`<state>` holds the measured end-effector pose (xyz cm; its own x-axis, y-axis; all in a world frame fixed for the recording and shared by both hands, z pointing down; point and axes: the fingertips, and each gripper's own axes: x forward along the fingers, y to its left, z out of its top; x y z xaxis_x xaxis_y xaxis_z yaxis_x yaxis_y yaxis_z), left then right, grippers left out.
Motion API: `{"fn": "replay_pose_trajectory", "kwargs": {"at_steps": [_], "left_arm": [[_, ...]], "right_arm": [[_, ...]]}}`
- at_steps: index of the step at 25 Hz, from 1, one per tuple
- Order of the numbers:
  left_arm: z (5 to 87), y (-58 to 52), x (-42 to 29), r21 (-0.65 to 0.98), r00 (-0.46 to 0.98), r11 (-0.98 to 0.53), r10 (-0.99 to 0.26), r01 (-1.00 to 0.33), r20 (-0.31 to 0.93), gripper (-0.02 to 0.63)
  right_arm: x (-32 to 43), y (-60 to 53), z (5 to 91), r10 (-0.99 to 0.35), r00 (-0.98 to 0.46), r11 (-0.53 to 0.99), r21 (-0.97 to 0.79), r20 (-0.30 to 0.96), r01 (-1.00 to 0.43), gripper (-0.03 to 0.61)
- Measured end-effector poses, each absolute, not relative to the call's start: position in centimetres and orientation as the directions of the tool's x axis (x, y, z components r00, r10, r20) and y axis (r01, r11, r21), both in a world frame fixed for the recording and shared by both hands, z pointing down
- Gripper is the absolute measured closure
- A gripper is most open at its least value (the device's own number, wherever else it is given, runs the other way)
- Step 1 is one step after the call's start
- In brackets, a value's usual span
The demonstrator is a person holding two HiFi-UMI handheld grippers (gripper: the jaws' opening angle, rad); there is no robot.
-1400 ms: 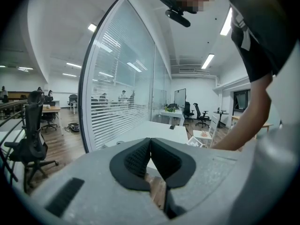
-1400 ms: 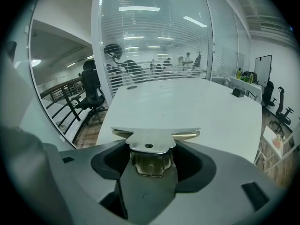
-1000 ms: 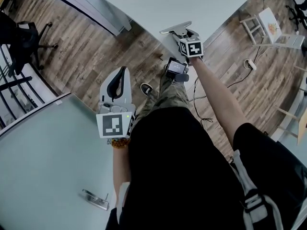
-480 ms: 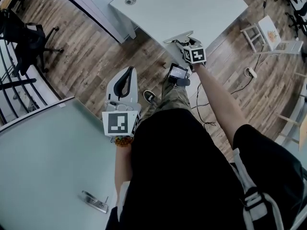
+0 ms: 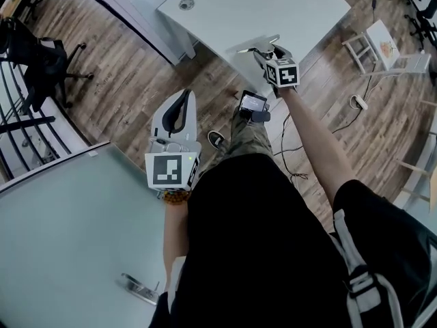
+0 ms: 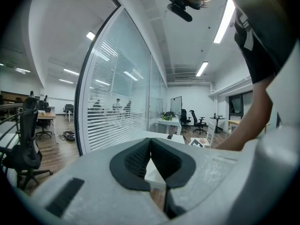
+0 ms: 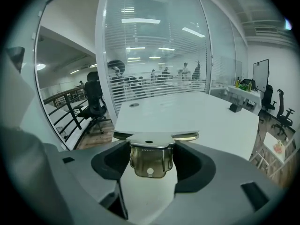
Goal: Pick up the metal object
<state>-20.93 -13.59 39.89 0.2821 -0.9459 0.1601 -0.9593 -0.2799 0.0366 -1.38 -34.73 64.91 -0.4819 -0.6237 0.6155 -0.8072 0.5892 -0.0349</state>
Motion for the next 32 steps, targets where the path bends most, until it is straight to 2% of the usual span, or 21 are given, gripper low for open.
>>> {"fn": "replay_pose_trajectory", "kwargs": {"at_steps": [9, 19, 32], "left_arm": [[39.3, -14.8, -21.4, 0.010, 0.291, -0.293, -0.945, -0.956, 0.153, 0.598], [37.3, -17.1, -21.1, -0.019, 0.322, -0.326, -0.941, -0.945, 0.105, 0.598], [33.7, -19.4, -20.5, -0.046, 0.344, -0.344, -0.939, -0.938, 0.021, 0.598]], "right_arm": [[-2.7, -36.4, 57.4, -0.704, -0.529, 0.590, -0.025, 0.473, -0.807, 0.302], [-4.0, -36.7, 49.6, -0.741, -0.575, 0.618, 0.016, 0.349, -0.786, 0.302], [-6.4, -34.8, 37.2, -0.763, -0.634, 0.645, 0.088, 0.127, -0.759, 0.302]]}}
